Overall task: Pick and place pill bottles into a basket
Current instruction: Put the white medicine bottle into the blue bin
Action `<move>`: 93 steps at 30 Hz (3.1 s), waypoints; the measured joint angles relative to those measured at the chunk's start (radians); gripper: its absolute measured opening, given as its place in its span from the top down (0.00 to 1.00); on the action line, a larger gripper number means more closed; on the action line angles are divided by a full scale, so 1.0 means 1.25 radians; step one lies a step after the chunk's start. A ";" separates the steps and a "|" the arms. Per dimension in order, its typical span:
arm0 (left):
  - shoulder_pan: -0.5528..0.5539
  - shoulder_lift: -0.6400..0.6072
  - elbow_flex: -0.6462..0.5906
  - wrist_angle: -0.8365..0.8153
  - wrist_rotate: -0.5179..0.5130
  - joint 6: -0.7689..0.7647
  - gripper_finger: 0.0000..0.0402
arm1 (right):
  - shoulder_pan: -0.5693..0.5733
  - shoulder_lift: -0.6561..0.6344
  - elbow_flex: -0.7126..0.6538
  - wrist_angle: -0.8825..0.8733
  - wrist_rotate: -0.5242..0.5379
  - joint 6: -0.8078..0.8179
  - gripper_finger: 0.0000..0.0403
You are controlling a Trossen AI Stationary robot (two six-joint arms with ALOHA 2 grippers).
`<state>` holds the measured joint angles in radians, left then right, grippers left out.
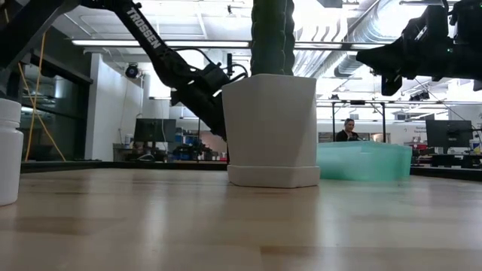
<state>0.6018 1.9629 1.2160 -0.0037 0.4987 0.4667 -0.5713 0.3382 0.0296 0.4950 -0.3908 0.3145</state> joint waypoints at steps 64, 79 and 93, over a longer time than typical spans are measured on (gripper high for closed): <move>-0.025 -0.117 0.000 0.009 -0.096 -0.232 0.51 | 0.000 0.001 0.001 -0.002 0.036 -0.021 0.98; 0.026 -0.326 0.001 0.168 -0.003 -0.449 0.51 | 0.009 0.004 0.044 0.081 0.160 -0.007 0.76; 0.005 -0.329 0.001 0.437 0.047 -0.713 0.51 | 0.132 0.235 0.445 -0.172 0.231 -0.427 0.28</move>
<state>0.6074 1.5520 1.2167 0.5428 0.5578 -0.4244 -0.4057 0.6316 0.5852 0.2795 -0.1017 -0.2192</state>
